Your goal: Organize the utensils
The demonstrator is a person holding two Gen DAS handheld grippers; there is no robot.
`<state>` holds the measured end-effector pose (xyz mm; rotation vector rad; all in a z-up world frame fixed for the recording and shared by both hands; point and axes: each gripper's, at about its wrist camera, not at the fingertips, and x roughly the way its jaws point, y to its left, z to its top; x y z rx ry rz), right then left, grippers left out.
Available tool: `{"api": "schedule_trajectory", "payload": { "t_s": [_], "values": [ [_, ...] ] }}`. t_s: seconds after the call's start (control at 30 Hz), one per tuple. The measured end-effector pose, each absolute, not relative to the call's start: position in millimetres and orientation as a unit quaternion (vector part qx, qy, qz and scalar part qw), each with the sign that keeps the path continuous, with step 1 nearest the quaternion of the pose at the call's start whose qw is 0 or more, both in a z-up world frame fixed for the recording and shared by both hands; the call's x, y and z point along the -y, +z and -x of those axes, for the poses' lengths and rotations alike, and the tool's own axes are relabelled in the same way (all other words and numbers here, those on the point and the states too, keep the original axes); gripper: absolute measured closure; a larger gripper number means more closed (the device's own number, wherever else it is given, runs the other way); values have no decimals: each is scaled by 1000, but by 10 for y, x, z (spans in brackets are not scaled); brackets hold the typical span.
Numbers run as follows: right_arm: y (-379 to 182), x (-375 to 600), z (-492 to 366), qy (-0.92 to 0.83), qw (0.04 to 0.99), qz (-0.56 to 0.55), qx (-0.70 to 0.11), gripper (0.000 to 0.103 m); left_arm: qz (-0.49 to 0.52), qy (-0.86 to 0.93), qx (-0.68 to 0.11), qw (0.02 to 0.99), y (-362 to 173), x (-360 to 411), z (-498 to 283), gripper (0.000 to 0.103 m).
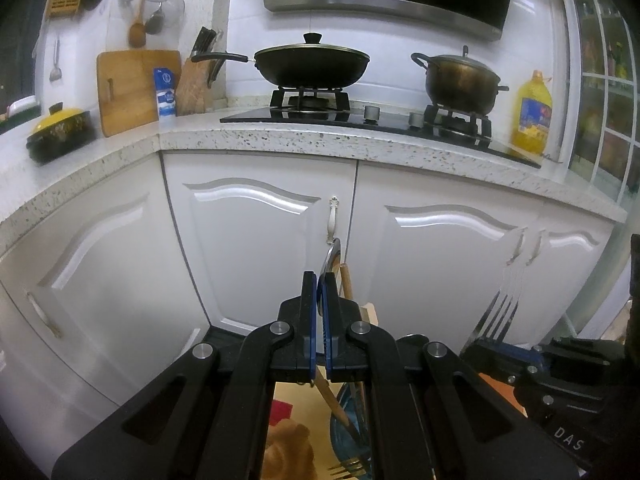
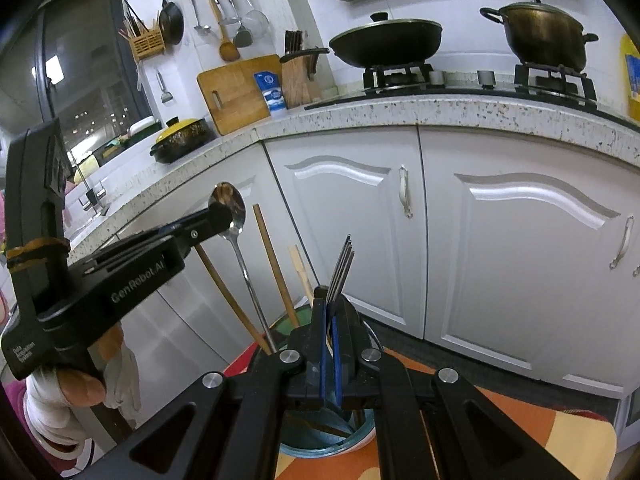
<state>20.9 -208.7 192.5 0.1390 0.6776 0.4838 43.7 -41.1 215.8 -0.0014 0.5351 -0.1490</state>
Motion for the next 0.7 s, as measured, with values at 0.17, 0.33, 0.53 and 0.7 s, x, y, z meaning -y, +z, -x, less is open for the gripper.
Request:
{"api": "schedule_trajectory", "payload": {
  "t_s": [0.17, 0.33, 0.53, 0.7],
  "values": [
    [1881, 2091, -203, 234, 911, -67, -333, 101, -6, -67, -260, 963, 2164, 409, -468, 102],
    [1852, 2124, -205, 233, 909, -73, -338, 101, -35, -58, -247, 967, 2110, 448, -455, 102],
    [1837, 2130, -223, 235, 907, -73, -343, 101, -44, -62, -244, 967, 2088, 469, -427, 102],
    [1811, 2150, -231, 235, 905, -77, -347, 101, -20, -73, -257, 963, 2119, 415, -440, 102]
  ]
}}
